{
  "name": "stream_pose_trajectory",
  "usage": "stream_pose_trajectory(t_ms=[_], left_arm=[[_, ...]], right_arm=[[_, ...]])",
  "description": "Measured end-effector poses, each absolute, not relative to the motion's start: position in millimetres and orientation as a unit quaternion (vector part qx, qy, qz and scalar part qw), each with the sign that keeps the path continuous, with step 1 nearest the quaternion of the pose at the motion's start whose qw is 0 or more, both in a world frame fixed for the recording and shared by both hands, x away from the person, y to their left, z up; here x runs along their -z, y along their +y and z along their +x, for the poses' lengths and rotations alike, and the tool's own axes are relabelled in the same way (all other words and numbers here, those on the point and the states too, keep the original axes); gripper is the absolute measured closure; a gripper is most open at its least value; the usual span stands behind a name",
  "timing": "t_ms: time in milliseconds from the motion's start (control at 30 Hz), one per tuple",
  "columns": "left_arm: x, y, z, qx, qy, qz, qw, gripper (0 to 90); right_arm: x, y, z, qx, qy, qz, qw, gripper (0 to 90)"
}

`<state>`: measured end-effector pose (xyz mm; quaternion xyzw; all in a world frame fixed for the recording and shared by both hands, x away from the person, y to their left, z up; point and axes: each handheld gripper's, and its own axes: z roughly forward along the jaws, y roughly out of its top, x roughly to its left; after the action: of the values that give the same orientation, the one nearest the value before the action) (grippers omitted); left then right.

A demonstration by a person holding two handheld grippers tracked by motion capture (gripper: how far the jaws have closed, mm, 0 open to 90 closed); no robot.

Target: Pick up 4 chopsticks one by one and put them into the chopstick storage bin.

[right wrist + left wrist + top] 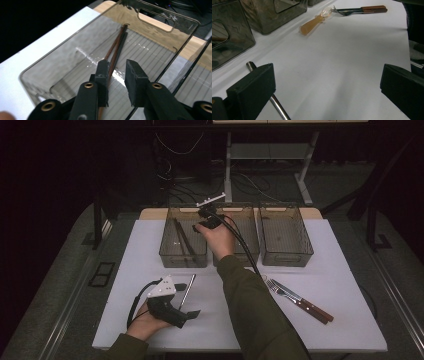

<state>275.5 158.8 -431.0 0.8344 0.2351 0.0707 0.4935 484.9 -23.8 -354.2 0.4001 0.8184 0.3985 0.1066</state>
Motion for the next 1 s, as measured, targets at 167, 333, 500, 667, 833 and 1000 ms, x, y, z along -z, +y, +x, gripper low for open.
stream_pose_trajectory(t_ms=[167, 333, 500, 667, 833, 1000], left_arm=[[431.0, 158.3, 275.1, -0.072, 0.234, 0.836, 0.492, 0.0], [431.7, 158.4, 275.8, -0.072, 0.237, 0.835, 0.491, 0.0], [431.8, 158.8, 275.8, -0.073, 0.240, 0.833, 0.493, 0.0], [432.6, 158.1, 276.2, -0.073, 0.240, 0.836, 0.489, 0.0], [432.5, 158.1, 275.6, -0.073, 0.243, 0.835, 0.487, 0.0], [432.9, 158.0, 275.5, -0.074, 0.243, 0.836, 0.486, 0.0]], right_arm=[[351.9, -35.2, 478.8, -0.411, 0.825, 0.379, 0.083, 61.4], [351.3, -52.8, 468.7, -0.416, 0.830, 0.362, 0.083, 54.5], [351.0, -73.4, 456.6, -0.426, 0.829, 0.355, 0.077, 51.2], [350.9, -94.1, 441.2, -0.438, 0.828, 0.341, 0.079, 46.8], [350.1, -113.4, 427.3, -0.445, 0.827, 0.336, 0.078, 43.1], [351.7, -131.1, 413.8, -0.446, 0.827, 0.333, 0.078, 38.8]])
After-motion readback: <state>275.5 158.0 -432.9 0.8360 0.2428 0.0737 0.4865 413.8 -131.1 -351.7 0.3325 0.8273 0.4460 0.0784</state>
